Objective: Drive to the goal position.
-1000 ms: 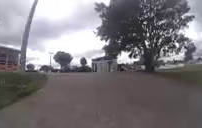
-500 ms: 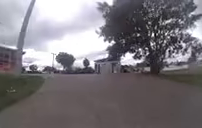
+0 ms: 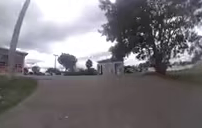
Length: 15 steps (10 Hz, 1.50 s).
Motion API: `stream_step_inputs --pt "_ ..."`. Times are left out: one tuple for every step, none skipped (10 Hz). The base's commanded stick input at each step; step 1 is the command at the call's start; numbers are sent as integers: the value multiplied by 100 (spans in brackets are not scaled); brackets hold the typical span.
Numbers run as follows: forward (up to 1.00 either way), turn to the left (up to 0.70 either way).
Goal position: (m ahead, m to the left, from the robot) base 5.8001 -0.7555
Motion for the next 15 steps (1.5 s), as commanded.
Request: stream_step_inputs --pt "100 0" --pt "100 0" --pt "100 0" --pt "100 0" --pt "100 0" --pt "100 0" --pt "100 0" --pt "100 0" --pt "100 0" --pt "100 0" --pt "100 0" --pt "100 0" --pt "100 0" --pt "100 0" --pt "100 0"
